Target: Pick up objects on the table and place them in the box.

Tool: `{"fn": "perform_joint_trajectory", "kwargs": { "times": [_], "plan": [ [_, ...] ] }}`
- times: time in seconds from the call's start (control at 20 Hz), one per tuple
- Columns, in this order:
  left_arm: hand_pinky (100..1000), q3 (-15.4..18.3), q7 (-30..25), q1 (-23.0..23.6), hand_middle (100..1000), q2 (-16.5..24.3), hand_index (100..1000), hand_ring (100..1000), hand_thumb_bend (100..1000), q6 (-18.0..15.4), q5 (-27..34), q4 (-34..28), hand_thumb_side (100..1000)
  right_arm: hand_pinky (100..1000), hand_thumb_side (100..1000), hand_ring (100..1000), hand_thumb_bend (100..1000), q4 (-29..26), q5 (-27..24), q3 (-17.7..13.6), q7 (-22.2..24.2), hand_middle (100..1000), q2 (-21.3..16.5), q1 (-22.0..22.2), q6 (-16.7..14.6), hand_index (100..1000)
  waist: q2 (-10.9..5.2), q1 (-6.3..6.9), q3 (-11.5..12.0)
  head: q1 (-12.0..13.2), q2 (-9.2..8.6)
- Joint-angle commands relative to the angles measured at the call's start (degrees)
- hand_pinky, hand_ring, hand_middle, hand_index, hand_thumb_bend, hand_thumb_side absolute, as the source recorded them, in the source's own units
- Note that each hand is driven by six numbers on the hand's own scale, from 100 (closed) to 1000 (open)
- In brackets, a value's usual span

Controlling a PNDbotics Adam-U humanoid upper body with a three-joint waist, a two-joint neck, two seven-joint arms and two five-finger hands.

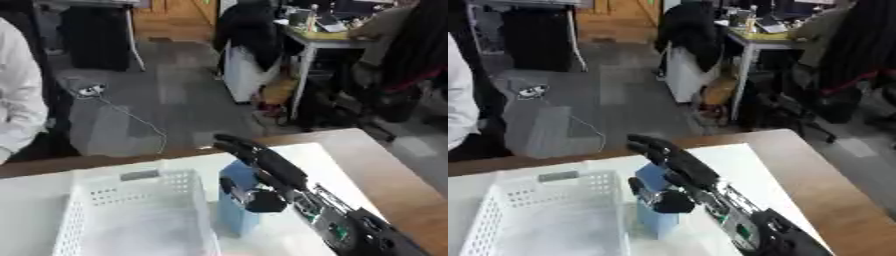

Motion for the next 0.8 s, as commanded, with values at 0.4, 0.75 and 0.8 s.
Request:
{"fn": "perform_joint_trajectory", "kwargs": {
  "times": [0.4,0.75,0.8],
  "plan": [
    [518,0.26,-0.02,-1.80,624,0.03,611,439,843,0.16,0.56,-0.82,767,1000,883,1000,224,-0.49,1.08,0.40,4.14,1000,-1.32,-1.14,0.00,1000,-0.61,-0.29,0.42,0.08,-0.99],
    [519,0.28,-0.02,-2.00,623,-0.06,611,440,843,0.23,0.62,-0.82,768,1000,881,1000,229,0.20,3.54,0.55,5.01,1000,-1.07,-1.05,-0.59,1000,-0.56,-0.37,0.53,0.31,-1.07],
    [519,0.29,-0.02,-1.97,623,-0.04,611,439,843,0.25,0.61,-0.82,768,1000,879,1000,230,0.59,3.88,0.39,4.80,1000,-1.17,-0.97,-0.53,1000,-0.59,-0.38,0.53,0.46,-0.95]
  ]
}}
